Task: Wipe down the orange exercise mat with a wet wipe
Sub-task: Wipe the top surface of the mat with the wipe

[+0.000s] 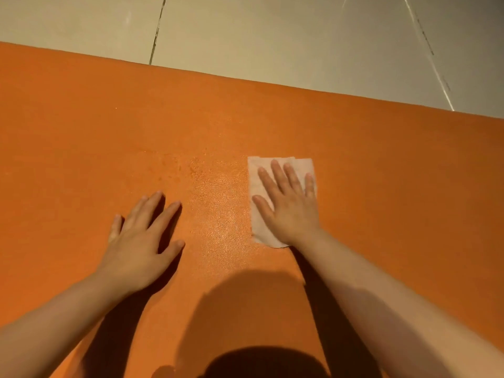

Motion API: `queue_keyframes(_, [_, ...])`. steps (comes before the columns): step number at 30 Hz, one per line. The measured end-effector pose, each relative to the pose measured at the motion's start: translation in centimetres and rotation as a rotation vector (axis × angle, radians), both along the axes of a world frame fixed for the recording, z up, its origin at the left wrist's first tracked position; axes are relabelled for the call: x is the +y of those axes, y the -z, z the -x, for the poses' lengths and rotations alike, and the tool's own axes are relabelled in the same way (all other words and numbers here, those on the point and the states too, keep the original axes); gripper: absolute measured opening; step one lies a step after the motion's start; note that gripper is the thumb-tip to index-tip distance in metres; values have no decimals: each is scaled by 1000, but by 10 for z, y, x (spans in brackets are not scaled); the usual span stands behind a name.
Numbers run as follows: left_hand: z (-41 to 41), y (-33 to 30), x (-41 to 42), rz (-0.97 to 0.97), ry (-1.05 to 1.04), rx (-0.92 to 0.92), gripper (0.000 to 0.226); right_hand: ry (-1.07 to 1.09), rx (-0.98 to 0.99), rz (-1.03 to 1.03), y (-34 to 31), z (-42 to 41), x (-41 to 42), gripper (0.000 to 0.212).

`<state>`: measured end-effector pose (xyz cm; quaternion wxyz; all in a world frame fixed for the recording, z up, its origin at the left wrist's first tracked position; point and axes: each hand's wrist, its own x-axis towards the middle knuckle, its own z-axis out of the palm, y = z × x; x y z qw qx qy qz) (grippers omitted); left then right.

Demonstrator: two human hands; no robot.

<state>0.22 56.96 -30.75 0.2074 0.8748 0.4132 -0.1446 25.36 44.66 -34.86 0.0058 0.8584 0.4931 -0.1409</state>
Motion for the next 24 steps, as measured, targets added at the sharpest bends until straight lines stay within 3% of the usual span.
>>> queue_keyframes(3, [20,-3,-12,12,15,83,71,327,-47,91,-4,-49,-67,67])
queue_keyframes(7, [46,-7,-22,27,58,158,71,757,39,133,-18,-66,-161,65])
queue_keyframes(12, [69,-8,-33,71,96,214,76,901,94,92,-14,-25,-153,67])
queue_keyframes(14, [77,-7,-41,89,104,198,77,838,105,78,-8,-2,-129,67])
queue_keyframes(19, [90,-5,-54,125,100,175,79,197,87,70,-4,114,-62,74])
queue_keyframes(21, [96,-3,-58,132,106,176,80,-27,127,67,-12,165,-45,65])
queue_keyframes(24, [103,-3,-63,132,116,194,81,-198,115,73,-13,204,-42,65])
